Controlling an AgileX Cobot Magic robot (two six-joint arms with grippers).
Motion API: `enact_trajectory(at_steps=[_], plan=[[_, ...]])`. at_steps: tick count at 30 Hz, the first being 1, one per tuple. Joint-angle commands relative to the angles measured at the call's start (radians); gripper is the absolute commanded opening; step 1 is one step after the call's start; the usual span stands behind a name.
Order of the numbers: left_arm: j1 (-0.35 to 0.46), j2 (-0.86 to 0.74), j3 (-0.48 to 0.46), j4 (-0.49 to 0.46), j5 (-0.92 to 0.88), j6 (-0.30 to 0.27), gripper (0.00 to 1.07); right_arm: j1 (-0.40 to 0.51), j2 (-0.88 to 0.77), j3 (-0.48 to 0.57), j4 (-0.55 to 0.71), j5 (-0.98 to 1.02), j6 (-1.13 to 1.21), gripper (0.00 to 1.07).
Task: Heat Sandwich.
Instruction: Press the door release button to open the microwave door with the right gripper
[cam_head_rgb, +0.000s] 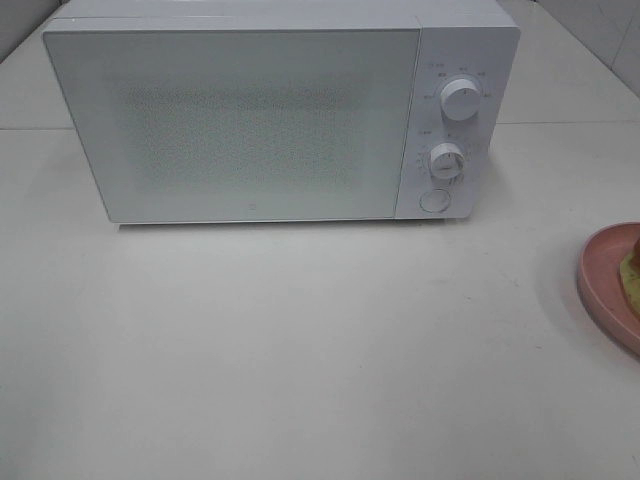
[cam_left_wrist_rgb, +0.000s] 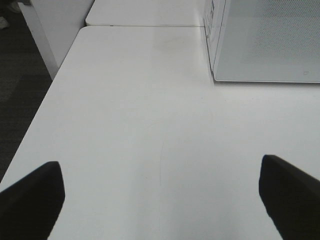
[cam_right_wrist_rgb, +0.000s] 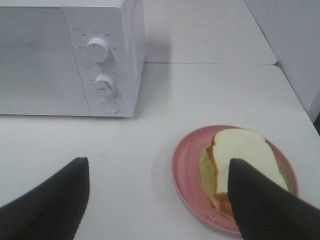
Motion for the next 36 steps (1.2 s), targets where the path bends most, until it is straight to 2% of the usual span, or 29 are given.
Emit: enact_trajectory(at_steps=[1,19,36], plan=[[0.003,-0.025,0.003,0.0,-0.006,-0.001,1.05,0.0,0.065,-0.004,0.003,-0.072,0.009,0.75],[0.003,-0.025,0.003,0.0,-0.006,-0.001,1.05,0.0,0.328,-0.003,0.002,-0.302,0.009,0.75],[0.003,-0.025,0.003,0.0,-0.006,-0.001,1.05,0.0,0.613,-0.003,0.002,-0.62,0.009,0.75]])
